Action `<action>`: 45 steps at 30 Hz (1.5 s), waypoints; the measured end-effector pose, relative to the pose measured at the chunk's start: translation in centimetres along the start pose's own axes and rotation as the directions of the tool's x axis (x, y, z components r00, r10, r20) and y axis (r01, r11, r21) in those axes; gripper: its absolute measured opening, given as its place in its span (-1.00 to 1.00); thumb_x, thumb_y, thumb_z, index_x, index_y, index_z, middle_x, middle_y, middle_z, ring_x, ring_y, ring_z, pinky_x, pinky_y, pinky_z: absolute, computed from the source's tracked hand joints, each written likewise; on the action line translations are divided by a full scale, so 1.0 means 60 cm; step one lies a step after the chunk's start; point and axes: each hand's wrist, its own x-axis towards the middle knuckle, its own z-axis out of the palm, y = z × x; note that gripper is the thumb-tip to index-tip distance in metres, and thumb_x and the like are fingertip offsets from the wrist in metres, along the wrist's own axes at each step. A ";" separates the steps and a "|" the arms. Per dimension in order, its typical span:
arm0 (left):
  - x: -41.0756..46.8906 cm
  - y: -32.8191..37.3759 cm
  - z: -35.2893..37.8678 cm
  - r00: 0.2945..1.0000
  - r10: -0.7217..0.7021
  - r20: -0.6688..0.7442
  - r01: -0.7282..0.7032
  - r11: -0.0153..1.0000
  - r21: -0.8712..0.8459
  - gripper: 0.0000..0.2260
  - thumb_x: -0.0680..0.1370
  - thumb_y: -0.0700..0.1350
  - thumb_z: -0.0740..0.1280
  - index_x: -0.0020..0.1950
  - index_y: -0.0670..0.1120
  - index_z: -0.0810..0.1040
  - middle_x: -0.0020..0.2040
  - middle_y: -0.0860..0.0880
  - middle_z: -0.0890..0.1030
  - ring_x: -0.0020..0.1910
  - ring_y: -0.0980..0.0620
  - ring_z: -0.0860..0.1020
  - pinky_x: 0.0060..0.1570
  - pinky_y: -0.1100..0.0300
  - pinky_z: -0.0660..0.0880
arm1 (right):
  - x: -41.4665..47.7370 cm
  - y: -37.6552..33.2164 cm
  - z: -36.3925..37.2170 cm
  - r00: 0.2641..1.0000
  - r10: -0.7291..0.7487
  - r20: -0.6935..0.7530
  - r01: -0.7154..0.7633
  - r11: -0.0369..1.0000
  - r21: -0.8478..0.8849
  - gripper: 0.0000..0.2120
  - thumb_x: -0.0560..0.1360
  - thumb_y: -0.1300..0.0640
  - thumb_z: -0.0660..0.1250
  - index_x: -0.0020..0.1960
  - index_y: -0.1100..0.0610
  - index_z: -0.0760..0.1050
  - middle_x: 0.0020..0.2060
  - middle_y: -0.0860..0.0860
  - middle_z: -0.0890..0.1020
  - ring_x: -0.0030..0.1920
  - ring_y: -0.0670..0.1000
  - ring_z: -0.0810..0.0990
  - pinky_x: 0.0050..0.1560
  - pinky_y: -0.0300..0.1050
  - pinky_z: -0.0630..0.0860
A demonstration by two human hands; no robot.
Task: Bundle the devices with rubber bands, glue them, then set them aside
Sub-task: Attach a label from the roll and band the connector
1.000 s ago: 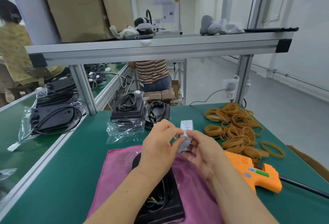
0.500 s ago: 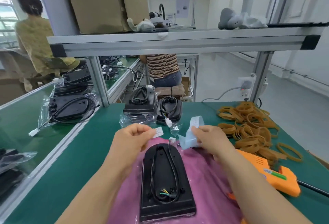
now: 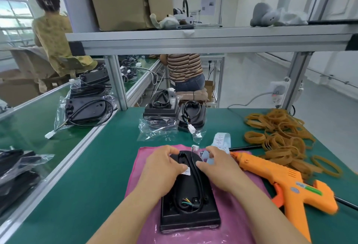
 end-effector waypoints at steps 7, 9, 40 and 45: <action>-0.002 0.010 0.019 0.990 0.127 -0.066 -0.086 0.897 0.435 -0.68 0.48 -0.03 0.41 0.22 0.10 0.48 -0.03 0.06 0.68 0.05 -0.01 0.61 0.01 0.08 0.53 | -0.010 0.001 0.003 1.000 -0.028 -0.005 0.028 1.000 0.009 -0.68 0.50 -0.11 0.32 0.13 0.07 0.46 0.04 -0.01 0.56 0.06 0.05 0.52 0.05 -0.08 0.44; 0.001 0.011 0.022 0.987 0.150 -0.049 -0.105 0.853 0.511 -0.67 0.51 -0.01 0.37 0.25 0.10 0.45 0.00 0.05 0.67 0.07 -0.01 0.61 -0.04 0.10 0.52 | -0.013 0.000 0.007 0.999 -0.035 0.005 0.035 0.999 0.036 -0.65 0.46 -0.17 0.36 0.09 0.05 0.47 0.04 -0.02 0.56 0.05 0.03 0.54 0.06 -0.07 0.47; -0.005 -0.088 0.044 0.993 -0.054 -0.106 0.036 0.985 -0.167 -0.66 0.38 0.07 0.51 0.03 0.27 0.43 0.08 0.17 0.40 0.16 0.03 0.50 0.22 -0.01 0.48 | -0.027 -0.004 0.041 0.999 -0.021 0.027 0.024 0.994 -0.104 -0.35 0.48 -0.36 0.18 0.47 -0.07 0.23 0.36 -0.02 0.42 0.35 0.06 0.42 0.23 -0.01 0.41; -0.011 -0.093 0.050 0.990 -0.039 -0.136 0.003 0.968 -0.251 -0.67 0.35 0.03 0.53 0.04 0.24 0.52 0.11 0.10 0.52 0.17 0.02 0.53 0.23 -0.06 0.49 | -0.025 -0.019 -0.038 0.983 -0.128 -0.133 0.074 0.932 -0.354 -0.59 0.52 -0.32 0.12 0.00 0.00 0.50 0.00 0.02 0.63 -0.01 0.12 0.55 -0.14 -0.03 0.38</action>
